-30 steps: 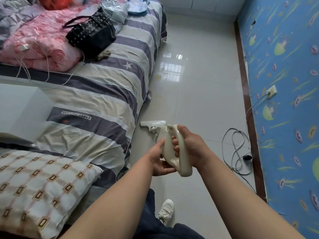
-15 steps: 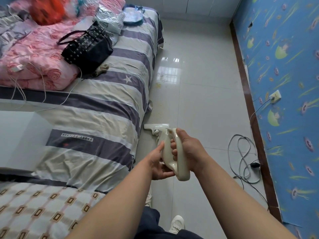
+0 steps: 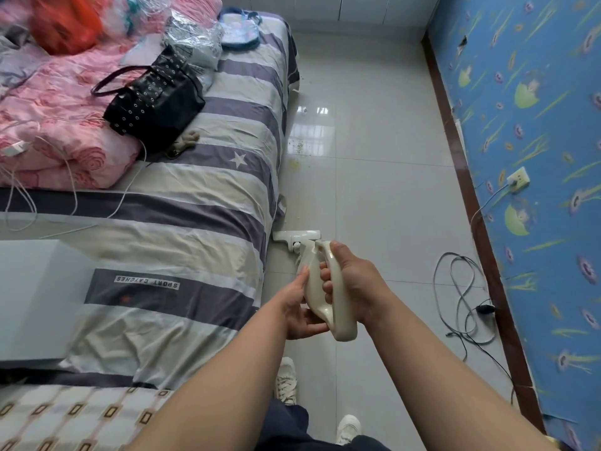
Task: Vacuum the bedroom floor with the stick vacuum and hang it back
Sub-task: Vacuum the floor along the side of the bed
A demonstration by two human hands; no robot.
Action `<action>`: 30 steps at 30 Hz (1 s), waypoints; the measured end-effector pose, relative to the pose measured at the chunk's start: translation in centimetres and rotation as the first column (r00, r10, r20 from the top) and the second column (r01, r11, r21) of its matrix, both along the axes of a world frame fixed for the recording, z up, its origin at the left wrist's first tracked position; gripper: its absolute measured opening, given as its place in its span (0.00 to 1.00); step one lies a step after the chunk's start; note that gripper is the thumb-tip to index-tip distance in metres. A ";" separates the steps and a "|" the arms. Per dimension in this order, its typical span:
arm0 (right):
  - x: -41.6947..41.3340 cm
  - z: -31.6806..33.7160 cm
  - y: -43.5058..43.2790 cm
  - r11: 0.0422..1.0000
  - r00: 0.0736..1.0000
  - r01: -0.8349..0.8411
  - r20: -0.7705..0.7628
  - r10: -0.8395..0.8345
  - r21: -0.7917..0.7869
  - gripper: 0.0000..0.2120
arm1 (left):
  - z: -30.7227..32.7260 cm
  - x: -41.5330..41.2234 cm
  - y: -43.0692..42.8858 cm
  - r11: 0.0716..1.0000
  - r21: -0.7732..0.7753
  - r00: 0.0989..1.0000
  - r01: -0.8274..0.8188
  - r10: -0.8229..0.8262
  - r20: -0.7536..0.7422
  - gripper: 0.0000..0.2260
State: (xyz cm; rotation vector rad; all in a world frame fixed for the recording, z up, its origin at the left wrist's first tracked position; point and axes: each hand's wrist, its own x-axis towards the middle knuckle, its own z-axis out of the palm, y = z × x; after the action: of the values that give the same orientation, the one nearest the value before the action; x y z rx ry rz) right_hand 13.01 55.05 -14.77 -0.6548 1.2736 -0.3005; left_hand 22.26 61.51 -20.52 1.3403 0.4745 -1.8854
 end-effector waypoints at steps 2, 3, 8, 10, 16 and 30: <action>0.9 -0.2 -0.1 1.000 1.000 0.004 -0.013 -0.004 0.000 0.21 | 0.0 0.8 -0.1 1.000 -0.001 1.000 0.002 -0.002 0.000 0.31; 1.2 -0.3 -0.1 1.000 1.000 0.004 -0.019 -0.004 -0.004 0.21 | 0.0 1.2 -0.2 1.000 -0.001 1.000 0.001 -0.001 0.002 0.31; 3.2 -0.2 -0.2 1.000 1.000 0.016 -0.025 -0.016 -0.025 0.21 | -0.2 3.3 -0.6 0.999 -0.011 0.999 0.043 -0.043 0.014 0.30; 3.9 -0.1 -0.3 0.999 0.999 0.020 -0.025 -0.021 -0.031 0.21 | -0.3 4.0 -0.7 0.999 -0.009 0.998 0.053 -0.053 0.023 0.30; 5.1 0.0 -0.4 0.999 0.999 0.026 -0.034 -0.028 -0.043 0.21 | -0.4 5.0 -1.1 0.998 -0.010 0.998 0.062 -0.061 0.026 0.30; 4.8 0.3 -3.8 0.999 0.999 0.021 -0.035 -0.023 -0.046 0.21 | -0.6 4.8 -4.4 0.999 -0.015 0.999 0.048 -0.048 0.021 0.30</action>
State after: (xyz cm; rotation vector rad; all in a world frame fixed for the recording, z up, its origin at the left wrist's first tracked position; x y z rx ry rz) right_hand 17.77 51.26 -14.47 -0.6883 1.3114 -0.3382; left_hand 27.06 57.06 -21.09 1.3713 0.4195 -1.9085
